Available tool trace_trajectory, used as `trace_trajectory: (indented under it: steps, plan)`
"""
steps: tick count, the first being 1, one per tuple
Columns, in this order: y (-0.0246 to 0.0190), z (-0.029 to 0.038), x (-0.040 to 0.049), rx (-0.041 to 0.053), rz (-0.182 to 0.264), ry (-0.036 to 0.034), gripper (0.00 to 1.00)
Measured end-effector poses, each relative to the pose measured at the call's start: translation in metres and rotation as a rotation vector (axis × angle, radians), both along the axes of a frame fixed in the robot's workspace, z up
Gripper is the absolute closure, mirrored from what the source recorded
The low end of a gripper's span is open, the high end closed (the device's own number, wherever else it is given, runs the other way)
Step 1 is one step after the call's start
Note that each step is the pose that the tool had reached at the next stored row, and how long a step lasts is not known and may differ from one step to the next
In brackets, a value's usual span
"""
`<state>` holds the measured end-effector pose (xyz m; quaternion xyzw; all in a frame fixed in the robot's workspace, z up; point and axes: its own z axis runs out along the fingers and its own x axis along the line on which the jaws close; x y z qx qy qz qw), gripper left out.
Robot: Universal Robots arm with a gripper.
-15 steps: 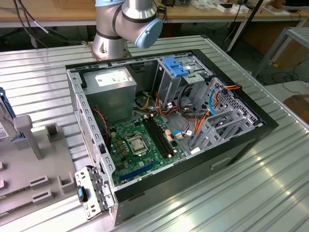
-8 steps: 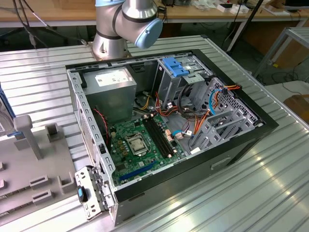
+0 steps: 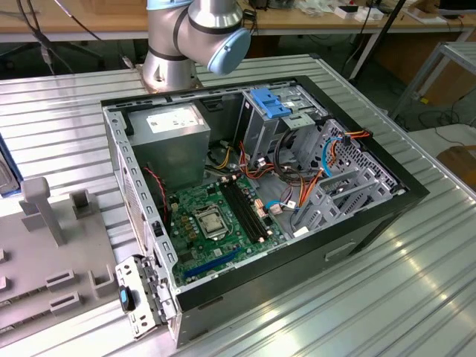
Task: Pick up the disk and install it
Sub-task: 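Pick up the disk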
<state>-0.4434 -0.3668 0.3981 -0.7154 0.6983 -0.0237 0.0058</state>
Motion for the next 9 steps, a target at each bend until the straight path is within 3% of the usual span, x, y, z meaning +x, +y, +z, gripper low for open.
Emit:
trace_trajectory:
  steps: [9]
  plan:
    - [0.0, 0.0006, 0.0, 0.0, 0.0, 0.0, 0.63]
